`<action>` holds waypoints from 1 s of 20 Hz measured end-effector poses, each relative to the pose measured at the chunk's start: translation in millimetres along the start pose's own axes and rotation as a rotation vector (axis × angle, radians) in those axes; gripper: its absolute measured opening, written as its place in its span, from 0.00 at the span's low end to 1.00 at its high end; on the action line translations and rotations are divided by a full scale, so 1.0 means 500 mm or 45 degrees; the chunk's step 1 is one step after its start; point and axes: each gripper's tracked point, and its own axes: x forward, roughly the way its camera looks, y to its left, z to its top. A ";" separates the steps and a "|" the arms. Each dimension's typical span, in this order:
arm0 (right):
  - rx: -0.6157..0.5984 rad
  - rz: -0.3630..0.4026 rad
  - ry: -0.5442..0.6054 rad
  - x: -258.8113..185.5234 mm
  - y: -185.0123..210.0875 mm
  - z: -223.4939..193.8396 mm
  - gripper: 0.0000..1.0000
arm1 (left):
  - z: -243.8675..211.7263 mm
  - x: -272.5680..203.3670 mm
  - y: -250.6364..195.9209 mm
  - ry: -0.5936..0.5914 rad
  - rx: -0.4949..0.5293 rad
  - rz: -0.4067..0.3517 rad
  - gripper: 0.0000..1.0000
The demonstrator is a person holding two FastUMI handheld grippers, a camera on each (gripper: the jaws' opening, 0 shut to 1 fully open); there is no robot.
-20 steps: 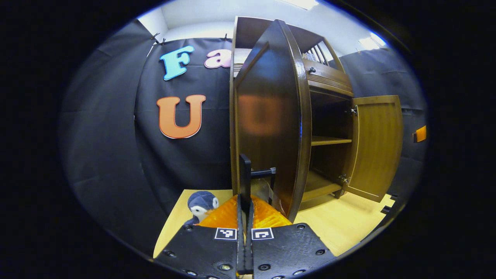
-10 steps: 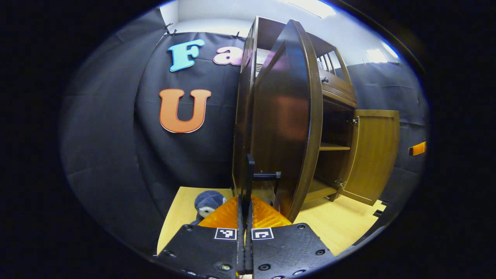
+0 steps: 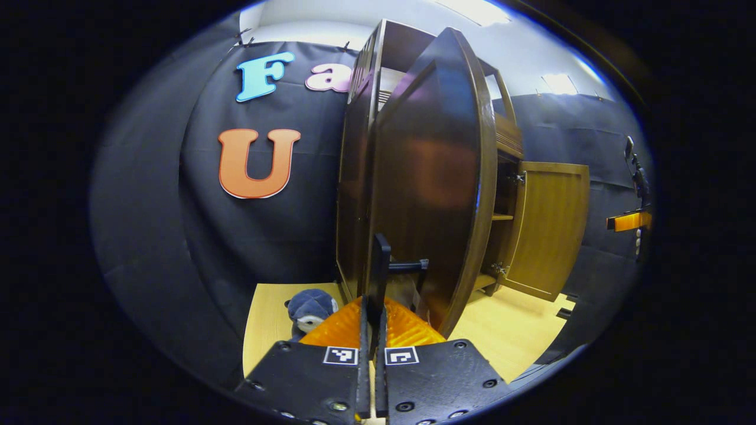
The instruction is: Open the right door of the double-door shoe cabinet with the right hand, and open the left door with the left hand.
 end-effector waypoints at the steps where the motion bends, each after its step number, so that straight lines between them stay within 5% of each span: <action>1: -0.001 0.002 -0.001 0.001 0.000 0.000 1.00 | -0.004 0.000 0.001 0.015 0.003 0.010 0.05; 3: -0.006 0.009 -0.001 0.000 0.002 0.000 1.00 | -0.024 -0.006 0.009 0.065 0.025 0.041 0.19; 5: -0.033 0.001 -0.015 0.002 -0.001 0.005 0.99 | -0.035 -0.017 0.014 0.088 0.029 0.074 0.15; 10: -0.031 -0.016 -0.071 0.009 -0.017 0.035 1.00 | -0.023 -0.108 0.053 0.079 0.012 0.276 0.95; 15: -0.019 -0.045 -0.121 0.018 -0.050 0.063 0.99 | 0.062 -0.224 0.021 -0.015 0.058 0.561 0.95; 20: 0.002 -0.073 -0.160 0.020 -0.088 0.093 1.00 | 0.148 -0.219 -0.102 -0.053 0.073 0.629 0.95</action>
